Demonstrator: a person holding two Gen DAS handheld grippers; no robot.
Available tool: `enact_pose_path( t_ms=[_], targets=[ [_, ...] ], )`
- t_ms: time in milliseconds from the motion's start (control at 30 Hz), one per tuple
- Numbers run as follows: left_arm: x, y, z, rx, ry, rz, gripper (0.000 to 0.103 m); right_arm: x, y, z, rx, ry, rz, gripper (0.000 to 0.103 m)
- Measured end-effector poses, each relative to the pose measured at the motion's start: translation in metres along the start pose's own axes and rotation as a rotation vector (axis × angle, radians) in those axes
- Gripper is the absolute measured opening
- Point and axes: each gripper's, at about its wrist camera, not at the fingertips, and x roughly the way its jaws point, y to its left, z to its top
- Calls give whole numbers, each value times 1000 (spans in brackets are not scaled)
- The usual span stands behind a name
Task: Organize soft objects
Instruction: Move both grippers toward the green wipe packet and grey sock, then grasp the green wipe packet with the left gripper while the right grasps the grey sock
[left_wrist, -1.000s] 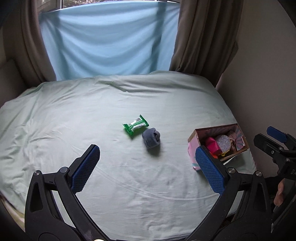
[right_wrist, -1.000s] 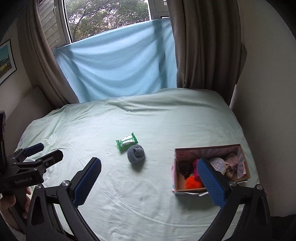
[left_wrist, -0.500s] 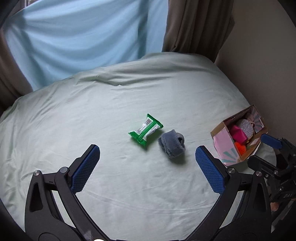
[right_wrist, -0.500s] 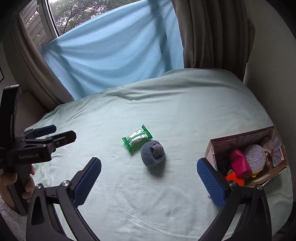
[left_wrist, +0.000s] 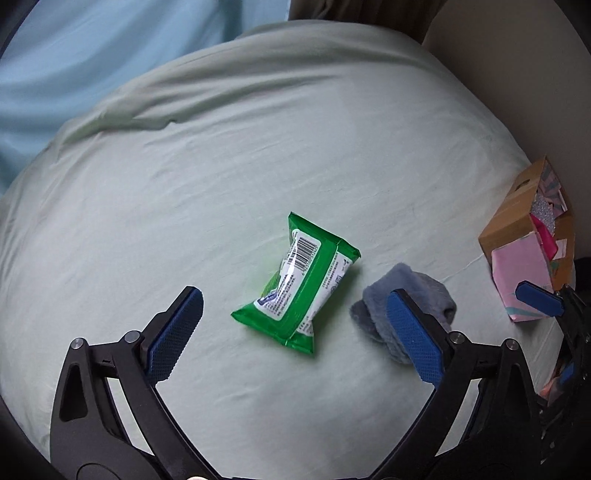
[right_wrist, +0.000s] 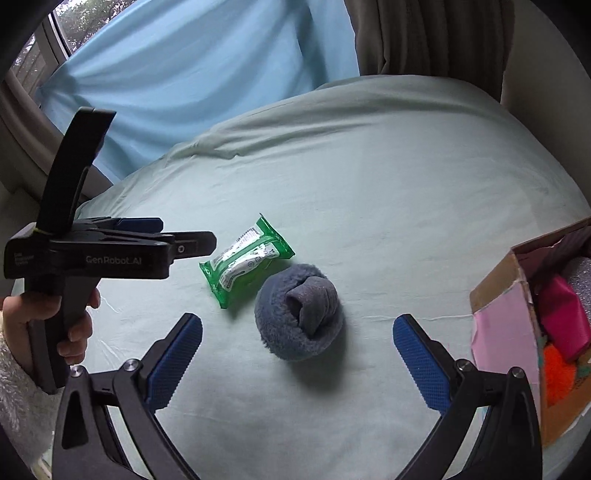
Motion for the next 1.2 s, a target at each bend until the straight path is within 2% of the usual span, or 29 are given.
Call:
enact_pose_path(
  t_ms=[200, 267, 333, 433, 500, 567, 600, 667, 700, 767, 867, 1200],
  targets=[
    [56, 1, 6, 27, 67, -35, 95, 42, -2, 2, -7, 32, -9, 103],
    [71, 5, 5, 11, 91, -44, 83, 52, -4, 2, -15, 43, -5, 103],
    [83, 8, 5, -11, 108, -86, 81, 63, -5, 1, -25, 56, -6, 103],
    [93, 6, 4, -6, 109, -102, 75, 75, -6, 0, -38, 68, -5, 103],
    [98, 4, 3, -5, 109, -104, 72, 82, -7, 0, -41, 77, 0, 97],
    [101, 3, 3, 7, 101, -69, 60, 89, -8, 0, -40, 93, 11, 87],
    [102, 4, 2, 11, 96, -58, 58, 92, -8, -1, -39, 100, 19, 84],
    [102, 6, -1, 8, 83, -51, 50, 99, -7, -2, -44, 116, 31, 70],
    [101, 7, -2, 5, 77, -50, 48, 101, -6, -3, -50, 123, 28, 69],
    [98, 10, -4, -3, 70, -41, 38, 103, -4, -4, -66, 119, 13, 61],
    [94, 15, -5, -26, 64, -47, 34, 102, -4, -3, -71, 117, 1, 54],
    [55, 0, -13, -46, 29, -13, 33, 62, 2, 3, -89, 60, -4, 49]
  ],
)
